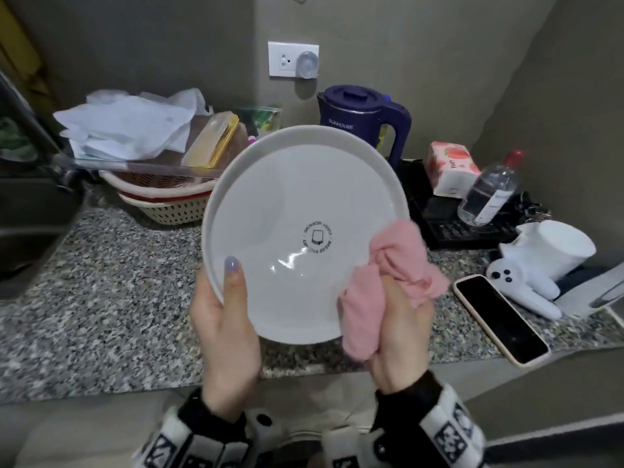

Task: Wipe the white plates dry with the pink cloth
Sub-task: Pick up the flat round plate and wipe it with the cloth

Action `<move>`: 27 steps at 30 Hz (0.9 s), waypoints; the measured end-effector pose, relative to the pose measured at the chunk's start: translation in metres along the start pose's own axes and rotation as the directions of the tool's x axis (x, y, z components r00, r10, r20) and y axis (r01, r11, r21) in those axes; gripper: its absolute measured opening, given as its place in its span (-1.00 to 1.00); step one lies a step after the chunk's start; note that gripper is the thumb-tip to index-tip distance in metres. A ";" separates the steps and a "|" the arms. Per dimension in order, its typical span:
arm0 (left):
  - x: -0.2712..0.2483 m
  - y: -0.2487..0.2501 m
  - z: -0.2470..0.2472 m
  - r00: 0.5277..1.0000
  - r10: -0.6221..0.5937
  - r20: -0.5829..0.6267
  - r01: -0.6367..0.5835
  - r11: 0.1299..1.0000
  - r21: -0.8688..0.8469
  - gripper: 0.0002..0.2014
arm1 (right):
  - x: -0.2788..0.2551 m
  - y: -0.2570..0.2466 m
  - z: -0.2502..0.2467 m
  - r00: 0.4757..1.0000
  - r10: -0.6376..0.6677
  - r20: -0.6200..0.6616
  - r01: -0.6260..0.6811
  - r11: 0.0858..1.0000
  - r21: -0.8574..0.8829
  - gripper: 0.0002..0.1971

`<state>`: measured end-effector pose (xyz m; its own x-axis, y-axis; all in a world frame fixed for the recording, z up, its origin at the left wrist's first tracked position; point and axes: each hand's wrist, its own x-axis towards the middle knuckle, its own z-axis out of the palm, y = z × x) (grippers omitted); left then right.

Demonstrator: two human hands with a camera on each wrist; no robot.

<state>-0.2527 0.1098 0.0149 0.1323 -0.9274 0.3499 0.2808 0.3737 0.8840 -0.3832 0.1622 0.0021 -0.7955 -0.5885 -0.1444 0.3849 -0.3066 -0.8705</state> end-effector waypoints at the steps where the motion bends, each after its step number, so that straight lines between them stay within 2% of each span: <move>1: 0.011 0.003 -0.005 0.998 0.042 0.050 -0.044 0.998 0.043 -0.80 | 0.008 -0.013 -0.001 0.994 -0.098 0.046 0.101 0.993 -0.067 -0.89; 3: 0.031 0.008 -0.014 0.988 0.099 0.121 -0.113 0.987 0.113 -0.81 | 0.015 -0.036 0.000 0.945 -0.278 0.173 0.304 0.941 -0.149 -0.92; 4: 0.037 0.007 -0.015 0.985 0.124 0.121 -0.140 0.981 0.133 -0.79 | 0.014 -0.044 0.006 0.918 -0.328 0.224 0.365 0.920 -0.145 -0.89; 5: 0.038 0.005 -0.014 0.985 0.153 0.076 -0.162 0.976 0.145 -0.76 | 0.013 -0.048 0.010 0.901 -0.365 0.236 0.402 0.906 -0.133 -0.83; 7: 0.034 0.001 -0.007 0.980 0.185 -0.078 -0.172 0.974 0.150 -0.71 | 0.018 -0.041 0.015 0.900 -0.415 0.135 0.425 0.904 -0.047 -0.64; 9: 0.028 -0.002 -0.002 0.967 0.181 -0.178 -0.160 0.979 0.123 -0.72 | 0.016 -0.028 0.017 0.934 -0.357 0.008 0.356 0.933 0.048 -0.43; 10: 0.027 -0.004 -0.002 0.964 0.169 -0.206 -0.148 0.983 0.110 -0.74 | 0.013 -0.023 0.018 0.946 -0.323 -0.007 0.323 0.942 0.094 -0.40; 13: 0.025 -0.008 0.004 0.955 0.127 -0.268 -0.115 0.992 0.058 -0.79 | -0.005 -0.012 0.023 0.974 -0.191 -0.122 0.215 0.949 0.229 -0.39; 15: 0.018 -0.007 0.017 0.940 0.106 -0.325 -0.108 0.994 0.012 -0.78 | -0.017 0.006 0.025 0.983 0.012 -0.181 0.034 0.967 0.251 -0.51; 16: 0.013 -0.005 0.023 0.939 0.101 -0.328 -0.104 0.995 0.009 -0.76 | -0.023 0.014 0.028 0.970 0.111 -0.215 -0.057 0.969 0.242 -0.60; 18: 0.006 -0.005 0.027 0.965 0.086 -0.249 -0.088 0.996 0.004 -0.74 | -0.023 0.019 0.030 0.953 0.184 -0.241 -0.132 0.967 0.216 -0.74; 19: 0.005 -0.007 0.024 0.986 0.068 -0.149 -0.069 0.998 -0.003 -0.76 | -0.016 0.016 0.026 0.967 0.168 -0.194 -0.129 0.971 0.199 -0.82; 21: 0.014 -0.004 0.009 0.994 0.051 0.093 -0.055 0.997 0.046 -0.81 | 0.002 0.004 0.013 0.997 0.046 -0.058 -0.039 0.993 0.112 -0.90; 23: 0.039 -0.002 -0.006 0.961 0.075 0.266 -0.119 0.981 0.152 -0.57 | 0.023 -0.015 0.002 0.992 -0.112 0.052 0.111 0.994 0.020 -0.90; 25: 0.060 0.003 -0.014 0.942 0.079 0.327 -0.146 0.972 0.184 -0.62 | 0.033 -0.035 -0.001 0.959 -0.249 0.135 0.261 0.962 -0.077 -0.91; 27: 0.063 0.004 -0.012 0.952 0.146 0.270 -0.192 0.970 0.150 -0.69 | 0.035 -0.048 0.004 0.906 -0.347 0.243 0.381 0.918 -0.109 -0.94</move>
<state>-0.2319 0.0528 0.0364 -0.0894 -0.8330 0.5460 0.1043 0.5373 0.8369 -0.4274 0.1533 0.0412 -0.7407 -0.6080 0.2858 -0.0011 -0.4244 -0.9055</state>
